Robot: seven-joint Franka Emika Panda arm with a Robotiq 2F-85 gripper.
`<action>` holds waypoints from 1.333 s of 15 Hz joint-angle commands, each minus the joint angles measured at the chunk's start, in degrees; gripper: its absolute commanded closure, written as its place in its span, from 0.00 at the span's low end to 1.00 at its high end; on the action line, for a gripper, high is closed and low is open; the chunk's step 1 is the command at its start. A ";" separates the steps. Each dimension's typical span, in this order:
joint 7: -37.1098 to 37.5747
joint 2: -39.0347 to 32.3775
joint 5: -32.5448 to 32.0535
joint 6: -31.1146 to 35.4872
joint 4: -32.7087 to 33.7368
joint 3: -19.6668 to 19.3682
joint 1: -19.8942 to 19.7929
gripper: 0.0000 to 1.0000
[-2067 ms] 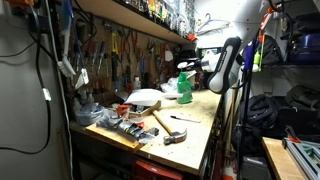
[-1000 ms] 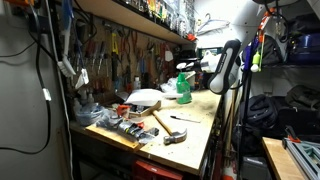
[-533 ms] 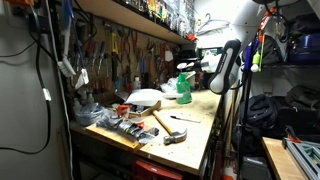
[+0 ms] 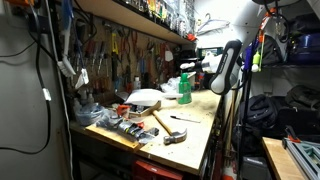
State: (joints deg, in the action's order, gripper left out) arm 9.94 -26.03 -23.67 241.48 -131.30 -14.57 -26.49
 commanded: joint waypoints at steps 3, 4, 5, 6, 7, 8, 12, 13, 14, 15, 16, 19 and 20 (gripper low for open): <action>0.71 -0.53 -1.99 0.47 -1.33 0.46 -1.08 0.38; 0.76 -0.61 -2.24 0.18 -1.51 0.47 -1.11 0.36; 0.64 -0.62 -2.18 -0.23 -1.70 0.41 -1.07 0.36; 0.59 -0.50 -2.01 -0.50 -1.81 0.35 -1.06 0.36; 0.38 -0.49 -1.65 -0.66 -1.88 0.31 -0.99 0.34; 0.49 -0.48 -1.83 -0.96 -1.89 0.29 -1.08 0.32; -0.09 -0.03 -1.37 -1.97 -2.71 0.08 -0.95 0.07; -0.29 0.10 -1.26 -2.26 -3.05 0.00 -0.92 0.04; -0.24 0.23 -1.45 -2.48 -3.33 -0.02 -0.97 0.00; -0.19 0.40 -1.78 -2.73 -3.67 -0.05 -1.02 0.00; 0.14 0.73 -2.43 -3.24 -4.19 -0.08 -1.19 0.00; 0.25 2.58 -4.00 -5.37 -6.67 -0.48 -1.50 0.00; -0.60 3.52 -3.83 -6.20 -7.92 -0.85 -1.32 0.00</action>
State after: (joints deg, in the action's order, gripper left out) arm 9.84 -26.24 -24.68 238.78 -134.93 -14.80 -26.92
